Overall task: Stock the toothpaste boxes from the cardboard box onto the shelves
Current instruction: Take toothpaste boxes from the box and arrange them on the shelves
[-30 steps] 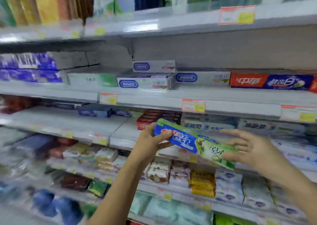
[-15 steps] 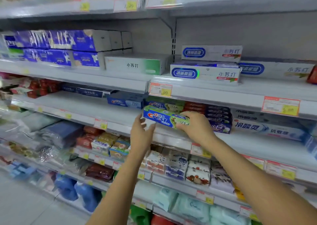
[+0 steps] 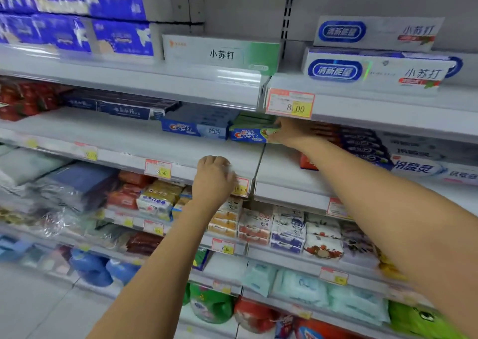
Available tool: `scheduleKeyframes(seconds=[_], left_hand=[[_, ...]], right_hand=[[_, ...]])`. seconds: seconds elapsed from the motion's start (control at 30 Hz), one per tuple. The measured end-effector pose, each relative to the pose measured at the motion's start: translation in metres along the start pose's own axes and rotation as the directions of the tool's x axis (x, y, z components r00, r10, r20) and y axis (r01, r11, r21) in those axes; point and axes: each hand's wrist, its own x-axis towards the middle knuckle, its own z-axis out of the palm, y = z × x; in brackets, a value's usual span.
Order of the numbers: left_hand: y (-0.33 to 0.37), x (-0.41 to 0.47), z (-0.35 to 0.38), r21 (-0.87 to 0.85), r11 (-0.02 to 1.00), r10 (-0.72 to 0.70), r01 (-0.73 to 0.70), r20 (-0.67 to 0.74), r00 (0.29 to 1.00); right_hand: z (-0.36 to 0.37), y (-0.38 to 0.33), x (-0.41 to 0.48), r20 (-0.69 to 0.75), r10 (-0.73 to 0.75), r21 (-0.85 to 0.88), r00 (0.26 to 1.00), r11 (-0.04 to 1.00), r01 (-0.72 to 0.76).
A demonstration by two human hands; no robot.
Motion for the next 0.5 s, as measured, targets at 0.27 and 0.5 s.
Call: scheduleKeyframes(seconds=[0.27, 0.5], left_hand=[[-0.009, -0.001, 0.013, -0.084, 0.996, -0.004, -0.002, -0.062, 0.998], [-0.008, -0.013, 0.014, -0.165, 0.986, -0.031, 0.035, 0.024, 0.999]], right_hand=[[0.024, 0.013, 0.019, -0.022, 0.028, -0.089, 0.999, 0.996, -0.03], [0.022, -0.002, -0.003, -0.319, 0.056, -0.017, 0.946, 0.998, -0.065]])
